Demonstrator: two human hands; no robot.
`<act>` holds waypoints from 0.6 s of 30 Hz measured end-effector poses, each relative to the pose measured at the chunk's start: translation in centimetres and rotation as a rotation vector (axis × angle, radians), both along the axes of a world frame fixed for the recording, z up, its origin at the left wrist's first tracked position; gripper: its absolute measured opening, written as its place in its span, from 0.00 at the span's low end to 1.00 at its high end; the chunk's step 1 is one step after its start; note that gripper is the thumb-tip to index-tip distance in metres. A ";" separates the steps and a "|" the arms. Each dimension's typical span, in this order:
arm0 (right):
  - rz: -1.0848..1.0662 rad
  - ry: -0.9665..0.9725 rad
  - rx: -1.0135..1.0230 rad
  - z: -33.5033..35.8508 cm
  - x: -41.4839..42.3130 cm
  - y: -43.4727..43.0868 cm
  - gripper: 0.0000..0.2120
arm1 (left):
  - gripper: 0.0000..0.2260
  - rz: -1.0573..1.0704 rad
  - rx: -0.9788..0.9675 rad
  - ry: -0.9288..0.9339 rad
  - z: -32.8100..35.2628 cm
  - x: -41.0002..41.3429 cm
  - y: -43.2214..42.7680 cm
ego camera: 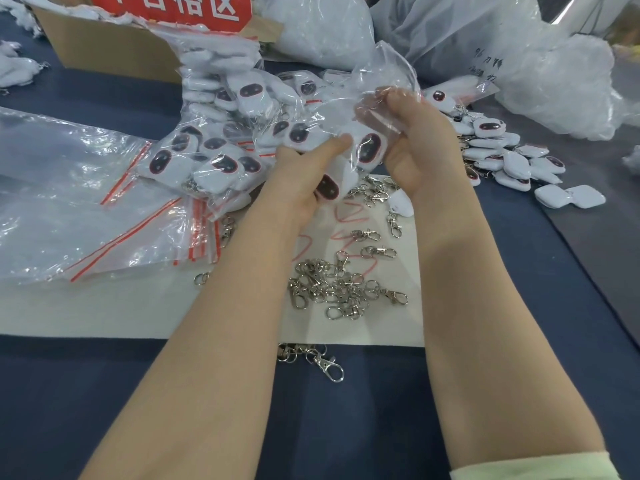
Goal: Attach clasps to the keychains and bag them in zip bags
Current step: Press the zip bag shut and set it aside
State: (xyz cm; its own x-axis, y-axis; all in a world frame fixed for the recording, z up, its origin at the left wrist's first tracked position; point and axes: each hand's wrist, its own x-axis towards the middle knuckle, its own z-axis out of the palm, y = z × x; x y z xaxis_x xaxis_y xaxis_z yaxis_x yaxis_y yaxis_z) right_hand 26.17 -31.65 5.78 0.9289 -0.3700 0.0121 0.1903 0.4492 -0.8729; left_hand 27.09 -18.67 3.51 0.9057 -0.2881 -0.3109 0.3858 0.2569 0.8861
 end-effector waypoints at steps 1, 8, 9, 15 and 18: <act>0.014 -0.014 -0.003 0.0 -0.1 0.1 0.10 | 0.34 0.001 0.000 0.009 0.2 -0.1 0.1; 0.159 -0.085 -0.027 0.9 -0.5 0.9 0.10 | 0.45 0.179 0.068 -0.013 0.8 0.1 0.6; 0.167 -0.089 -0.018 1.0 -0.6 1.0 0.10 | 0.41 0.189 0.101 -0.035 0.9 0.1 0.8; 0.268 0.051 -0.045 1.5 -0.9 0.2 0.15 | 0.26 0.192 0.691 -0.517 2.6 0.6 2.5; 0.338 0.258 -0.261 1.1 -1.3 -0.4 0.09 | 0.20 0.009 1.089 -0.597 3.2 0.7 3.9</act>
